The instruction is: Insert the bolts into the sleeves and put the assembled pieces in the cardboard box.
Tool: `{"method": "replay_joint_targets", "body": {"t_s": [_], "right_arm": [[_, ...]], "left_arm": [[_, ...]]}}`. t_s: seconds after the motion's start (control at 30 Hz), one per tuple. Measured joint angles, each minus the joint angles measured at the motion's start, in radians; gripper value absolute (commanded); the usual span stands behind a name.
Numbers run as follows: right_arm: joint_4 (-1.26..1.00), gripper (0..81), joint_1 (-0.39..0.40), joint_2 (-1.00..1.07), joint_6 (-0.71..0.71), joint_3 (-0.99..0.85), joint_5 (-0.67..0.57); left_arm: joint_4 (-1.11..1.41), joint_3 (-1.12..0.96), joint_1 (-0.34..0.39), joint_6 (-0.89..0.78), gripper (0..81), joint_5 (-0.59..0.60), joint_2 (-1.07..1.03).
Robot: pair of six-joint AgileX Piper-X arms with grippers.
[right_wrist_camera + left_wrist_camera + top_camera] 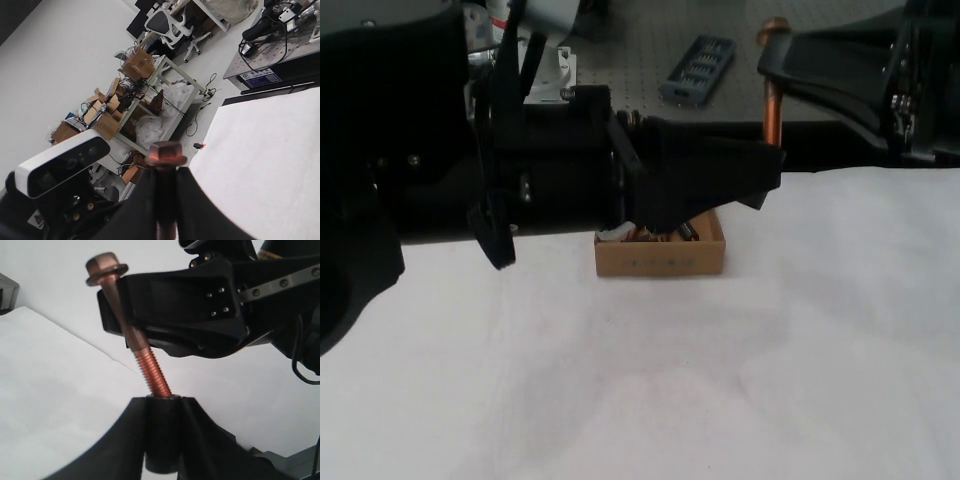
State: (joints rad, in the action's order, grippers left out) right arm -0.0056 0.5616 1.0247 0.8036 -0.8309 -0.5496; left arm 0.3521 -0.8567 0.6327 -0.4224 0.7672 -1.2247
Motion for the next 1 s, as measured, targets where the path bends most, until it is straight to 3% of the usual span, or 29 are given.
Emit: {"method": "replay_joint_targets", "body": {"t_s": [0.73, 1.0], "right_arm": [[0.040, 2.7, 0.000, -0.030, -0.084, 0.000, 0.057], [0.119, 2.7, 0.000, -0.044, -0.150, 0.000, 0.014]], "left_arm": [[0.010, 0.002, 0.009, -0.007, 0.6, -0.111, 0.000], [0.013, 0.002, 0.009, -0.007, 0.6, -0.124, 0.000]]}}
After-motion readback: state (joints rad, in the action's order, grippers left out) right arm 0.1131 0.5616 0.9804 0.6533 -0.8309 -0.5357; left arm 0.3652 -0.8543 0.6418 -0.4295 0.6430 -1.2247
